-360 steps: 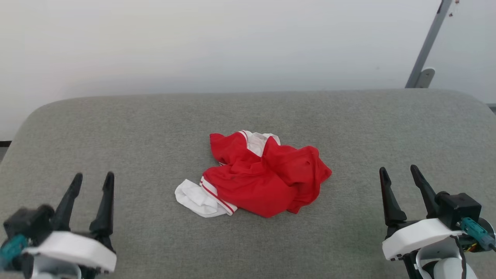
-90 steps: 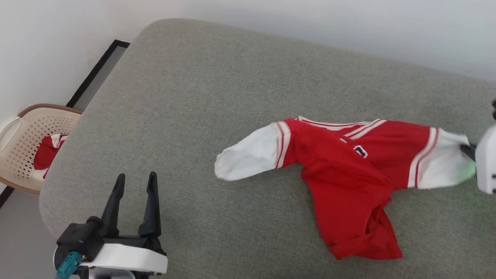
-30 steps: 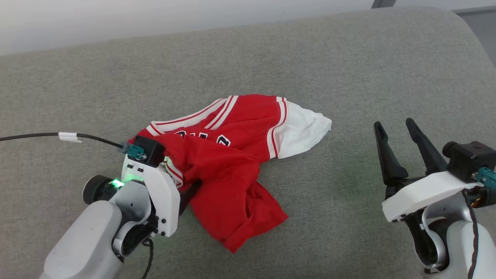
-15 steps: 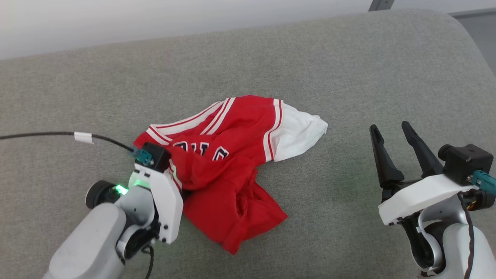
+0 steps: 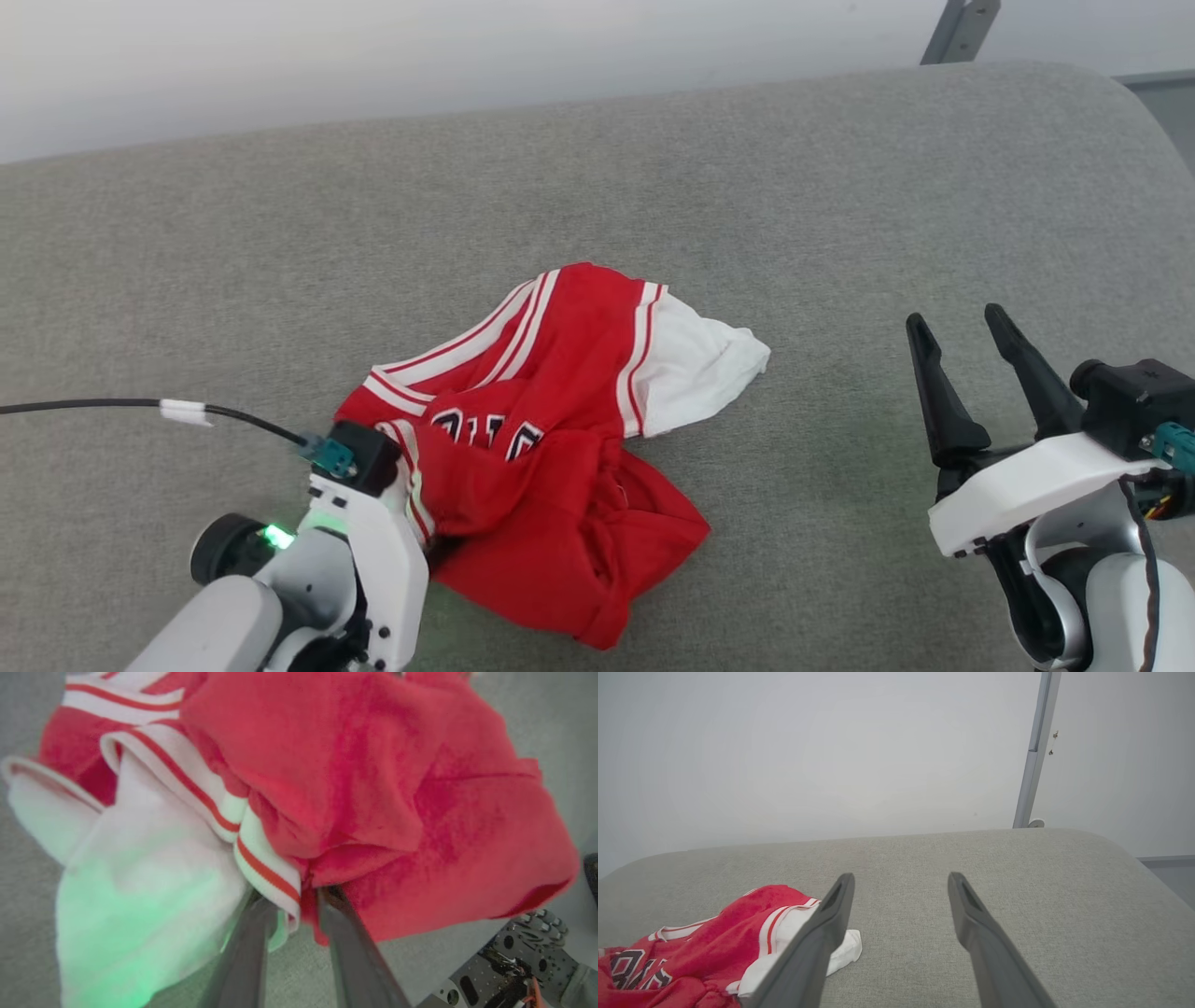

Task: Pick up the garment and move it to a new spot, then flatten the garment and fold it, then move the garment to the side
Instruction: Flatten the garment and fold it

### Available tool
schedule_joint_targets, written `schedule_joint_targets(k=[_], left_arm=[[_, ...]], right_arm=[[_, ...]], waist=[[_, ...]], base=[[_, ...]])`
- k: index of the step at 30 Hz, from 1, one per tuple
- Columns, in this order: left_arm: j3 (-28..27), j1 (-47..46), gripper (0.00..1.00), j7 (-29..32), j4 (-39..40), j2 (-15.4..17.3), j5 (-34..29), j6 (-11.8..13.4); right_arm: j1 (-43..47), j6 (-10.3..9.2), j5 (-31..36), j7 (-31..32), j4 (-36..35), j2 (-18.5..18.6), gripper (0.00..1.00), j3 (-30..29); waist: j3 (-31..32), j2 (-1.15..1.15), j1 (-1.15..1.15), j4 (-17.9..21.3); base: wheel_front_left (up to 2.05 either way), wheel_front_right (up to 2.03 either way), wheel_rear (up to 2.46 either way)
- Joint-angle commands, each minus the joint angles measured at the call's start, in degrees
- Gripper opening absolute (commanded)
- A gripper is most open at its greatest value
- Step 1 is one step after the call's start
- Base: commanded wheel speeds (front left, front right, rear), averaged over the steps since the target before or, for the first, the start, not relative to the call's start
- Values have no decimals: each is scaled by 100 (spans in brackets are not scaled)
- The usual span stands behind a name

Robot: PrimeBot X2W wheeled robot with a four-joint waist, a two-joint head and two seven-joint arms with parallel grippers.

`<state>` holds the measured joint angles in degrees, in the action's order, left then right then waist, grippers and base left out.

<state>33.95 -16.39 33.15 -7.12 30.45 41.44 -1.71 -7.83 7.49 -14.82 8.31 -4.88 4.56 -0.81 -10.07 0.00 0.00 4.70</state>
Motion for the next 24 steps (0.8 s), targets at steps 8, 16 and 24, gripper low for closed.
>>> schedule_joint_targets(k=[8,16,24], left_arm=[[-361,-15,100,166,436,192,368,179],[-796,-159,100,699,775,546,810,440],[-1018,-869,100,1260,3,637,1011,678]], right_arm=[[-64,0,92,-388,-76,-20,100,61],[-11,0,211,-638,-101,-57,100,20],[-52,0,204,-638,-97,-100,100,113]], waist=[[179,0,0,-111],[343,0,0,-116],[335,0,0,-7]], base=[[0,0,0],[0,0,0],[0,0,0]])
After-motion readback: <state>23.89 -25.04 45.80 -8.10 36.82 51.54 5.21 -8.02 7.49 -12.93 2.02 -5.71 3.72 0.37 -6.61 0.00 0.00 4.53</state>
